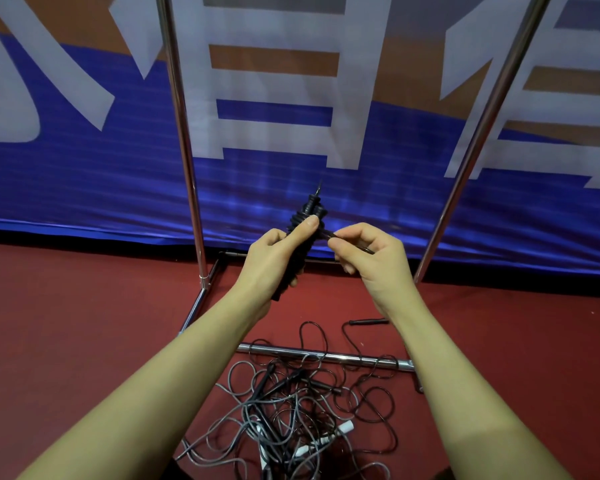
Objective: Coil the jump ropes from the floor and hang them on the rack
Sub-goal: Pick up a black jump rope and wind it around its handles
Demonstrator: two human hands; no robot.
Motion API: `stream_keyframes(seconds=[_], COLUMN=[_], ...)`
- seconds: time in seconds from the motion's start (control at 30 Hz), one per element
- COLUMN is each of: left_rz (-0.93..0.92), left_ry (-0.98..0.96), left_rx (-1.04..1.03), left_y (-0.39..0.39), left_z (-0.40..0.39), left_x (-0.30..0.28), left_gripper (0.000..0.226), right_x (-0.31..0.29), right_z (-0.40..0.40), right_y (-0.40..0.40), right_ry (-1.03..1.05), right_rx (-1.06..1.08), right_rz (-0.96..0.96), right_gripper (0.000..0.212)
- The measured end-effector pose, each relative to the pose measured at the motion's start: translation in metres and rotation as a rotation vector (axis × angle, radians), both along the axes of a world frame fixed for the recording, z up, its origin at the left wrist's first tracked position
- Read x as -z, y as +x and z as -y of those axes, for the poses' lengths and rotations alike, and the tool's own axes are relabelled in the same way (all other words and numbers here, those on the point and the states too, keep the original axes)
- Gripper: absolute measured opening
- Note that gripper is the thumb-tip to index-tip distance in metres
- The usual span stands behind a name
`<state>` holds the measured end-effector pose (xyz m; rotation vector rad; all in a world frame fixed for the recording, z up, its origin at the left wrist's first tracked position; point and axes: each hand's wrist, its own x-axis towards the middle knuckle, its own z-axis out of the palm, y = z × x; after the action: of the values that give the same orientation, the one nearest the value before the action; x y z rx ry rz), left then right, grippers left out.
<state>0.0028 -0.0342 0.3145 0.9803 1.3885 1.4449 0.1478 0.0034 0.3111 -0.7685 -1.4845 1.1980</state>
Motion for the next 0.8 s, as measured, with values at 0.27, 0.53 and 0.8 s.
stream_keyframes(seconds=[0.27, 0.53, 0.8], left_rz=[0.017, 0.128, 0.102], left_ry=[0.059, -0.043, -0.054], left_rx=[-0.172, 0.0, -0.121], left_y=[-0.006, -0.01, -0.016], left_z=[-0.001, 0.0, -0.002], left_x=[0.002, 0.002, 0.006], left_gripper=[0.047, 0.082, 0.053], right_x=[0.002, -0.005, -0.004], right_z=[-0.001, 0.003, 0.003], right_y=[-0.003, -0.005, -0.008], right_ry=[-0.085, -0.137, -0.061], right_rx=[-0.07, 0.054, 0.121], right_rz=[-0.113, -0.211, -0.216], right_gripper=[0.016, 0.013, 0.015])
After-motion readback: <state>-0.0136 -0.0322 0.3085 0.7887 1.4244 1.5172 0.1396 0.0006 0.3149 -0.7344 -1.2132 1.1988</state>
